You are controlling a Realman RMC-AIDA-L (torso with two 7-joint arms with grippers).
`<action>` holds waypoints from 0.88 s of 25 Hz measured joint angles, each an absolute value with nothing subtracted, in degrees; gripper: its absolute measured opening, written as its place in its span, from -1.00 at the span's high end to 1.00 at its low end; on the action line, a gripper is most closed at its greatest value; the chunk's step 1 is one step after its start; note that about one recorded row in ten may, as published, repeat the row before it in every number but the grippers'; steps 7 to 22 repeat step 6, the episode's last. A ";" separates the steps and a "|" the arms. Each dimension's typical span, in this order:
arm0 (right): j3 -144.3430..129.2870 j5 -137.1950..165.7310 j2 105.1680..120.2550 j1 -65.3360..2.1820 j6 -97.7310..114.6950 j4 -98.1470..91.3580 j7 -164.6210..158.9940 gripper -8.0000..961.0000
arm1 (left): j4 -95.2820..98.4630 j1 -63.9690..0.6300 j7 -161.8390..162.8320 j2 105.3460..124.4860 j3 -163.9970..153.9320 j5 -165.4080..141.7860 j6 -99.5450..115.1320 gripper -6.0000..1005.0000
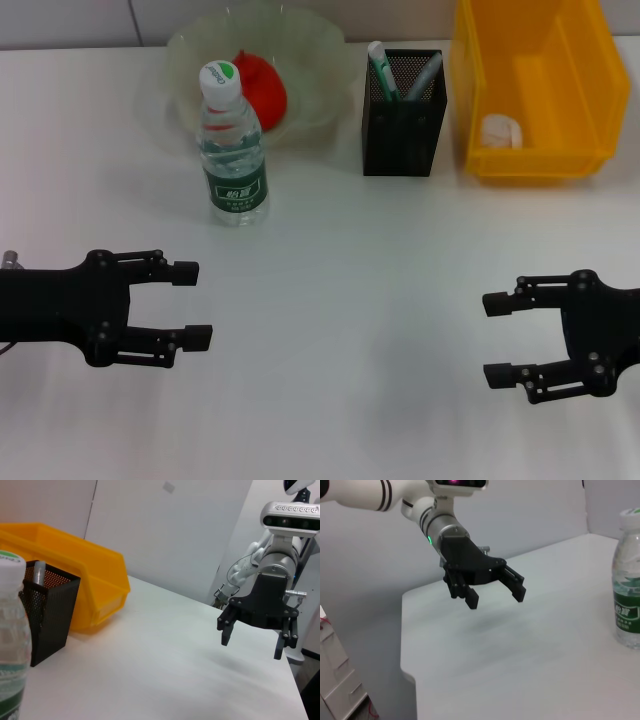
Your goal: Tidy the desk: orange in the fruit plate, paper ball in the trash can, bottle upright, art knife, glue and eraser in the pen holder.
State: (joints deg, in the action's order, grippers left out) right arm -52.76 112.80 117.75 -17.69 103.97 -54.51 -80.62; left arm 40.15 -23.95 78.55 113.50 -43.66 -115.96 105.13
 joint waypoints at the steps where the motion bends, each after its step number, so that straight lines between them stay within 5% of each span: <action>1: -52.76 112.80 117.75 -17.69 103.97 -54.51 -80.62 -0.62 | 40.16 -23.93 78.49 113.57 -43.64 -116.07 105.09 -0.67; 22: -52.23 112.91 118.01 -18.11 103.66 -53.36 -79.12 -0.62 | 40.17 -23.87 78.15 113.82 -43.69 -116.19 104.50 -0.67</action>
